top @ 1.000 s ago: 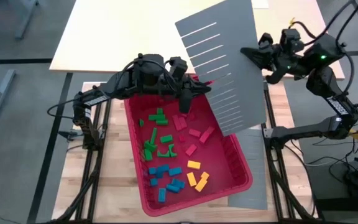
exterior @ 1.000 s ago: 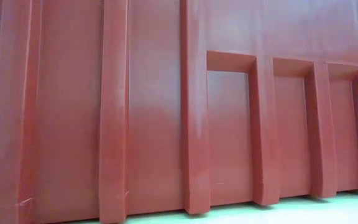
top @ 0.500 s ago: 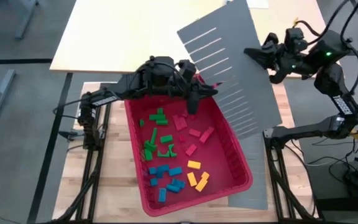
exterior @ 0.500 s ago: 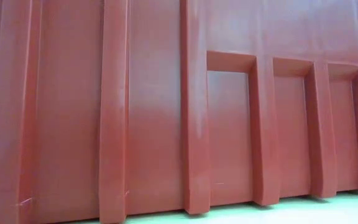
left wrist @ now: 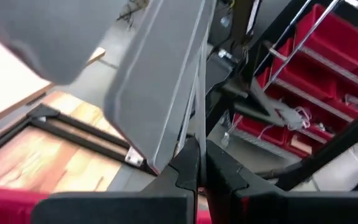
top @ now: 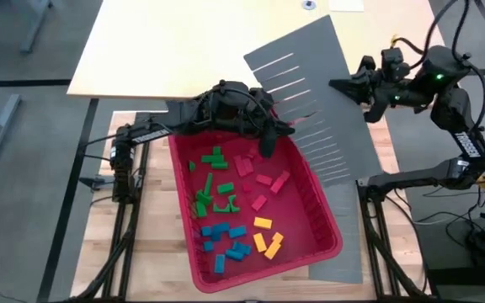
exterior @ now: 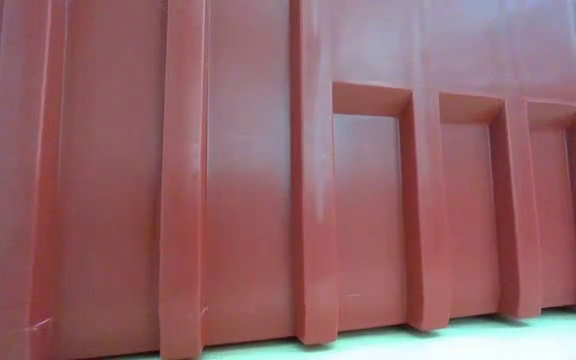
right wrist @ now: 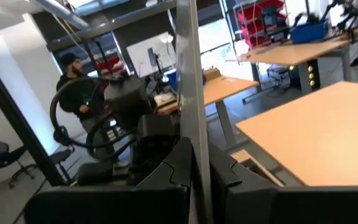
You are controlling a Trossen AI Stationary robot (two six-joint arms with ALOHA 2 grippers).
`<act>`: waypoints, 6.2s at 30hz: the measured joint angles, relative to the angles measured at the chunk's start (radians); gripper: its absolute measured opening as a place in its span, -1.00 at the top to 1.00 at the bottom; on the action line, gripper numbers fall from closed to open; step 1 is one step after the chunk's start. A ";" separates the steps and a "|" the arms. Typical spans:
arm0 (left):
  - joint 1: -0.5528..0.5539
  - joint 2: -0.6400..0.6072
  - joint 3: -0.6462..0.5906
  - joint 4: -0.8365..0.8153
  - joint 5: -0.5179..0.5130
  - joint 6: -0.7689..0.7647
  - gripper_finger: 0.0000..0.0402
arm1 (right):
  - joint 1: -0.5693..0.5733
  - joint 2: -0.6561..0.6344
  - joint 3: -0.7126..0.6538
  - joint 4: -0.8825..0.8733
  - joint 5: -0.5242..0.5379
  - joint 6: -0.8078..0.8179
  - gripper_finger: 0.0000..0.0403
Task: Sort blocks
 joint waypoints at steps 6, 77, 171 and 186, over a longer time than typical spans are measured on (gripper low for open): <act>0.005 -0.019 0.003 -0.183 0.005 0.002 1.00 | 0.001 0.003 -0.005 -0.053 -0.019 -0.005 1.00; 0.004 -0.159 -0.002 -0.575 -0.057 0.093 1.00 | -0.107 -0.076 -0.004 -0.776 0.327 0.067 1.00; -0.153 -0.201 -0.545 -0.828 0.190 0.090 1.00 | -0.082 0.188 -0.012 -0.954 0.219 -0.129 1.00; -0.235 -0.359 -0.950 -0.875 0.188 0.032 1.00 | -0.083 0.189 -0.012 -0.913 0.219 -0.114 1.00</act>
